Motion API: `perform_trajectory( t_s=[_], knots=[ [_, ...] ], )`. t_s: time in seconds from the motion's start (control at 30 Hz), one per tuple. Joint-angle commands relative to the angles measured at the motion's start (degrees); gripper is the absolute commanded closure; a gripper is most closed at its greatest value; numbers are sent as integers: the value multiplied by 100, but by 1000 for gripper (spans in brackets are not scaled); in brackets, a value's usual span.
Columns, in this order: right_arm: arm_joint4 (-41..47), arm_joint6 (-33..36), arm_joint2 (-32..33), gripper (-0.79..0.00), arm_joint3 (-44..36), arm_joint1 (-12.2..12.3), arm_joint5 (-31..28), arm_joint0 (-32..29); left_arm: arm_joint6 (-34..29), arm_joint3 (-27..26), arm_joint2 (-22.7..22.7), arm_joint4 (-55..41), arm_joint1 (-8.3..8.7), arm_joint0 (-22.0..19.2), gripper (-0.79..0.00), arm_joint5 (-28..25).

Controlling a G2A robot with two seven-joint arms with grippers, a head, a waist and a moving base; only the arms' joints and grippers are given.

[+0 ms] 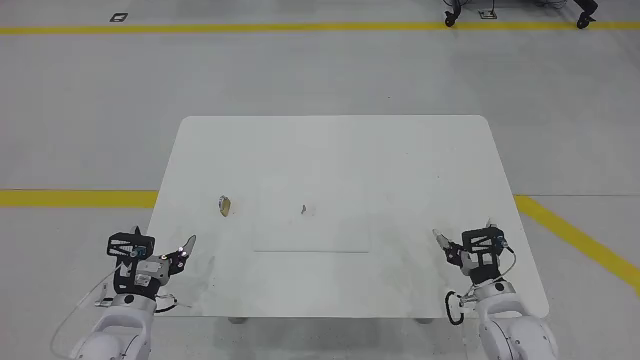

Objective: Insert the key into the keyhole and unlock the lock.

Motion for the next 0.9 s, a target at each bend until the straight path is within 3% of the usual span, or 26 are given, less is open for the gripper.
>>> perform_trajectory(
  t_s=[0.0,0.1,0.23,0.37,0.87],
  knots=[
    [-38,36,-93,-785,-42,3,-209,74,0,0,0,0,0,0,-785,0],
    [-165,383,-376,-785,75,12,-829,554,0,0,0,0,0,0,-785,0],
    [-121,1007,-1133,-785,619,-65,-1254,1602,0,0,0,0,0,0,-785,0],
    [-260,1162,-1767,-785,1178,-146,-1641,2320,0,0,0,0,0,0,-785,0],
    [-330,1143,-1829,-785,1273,-156,-1639,2405,0,0,0,0,0,0,-785,0]
  ],
)
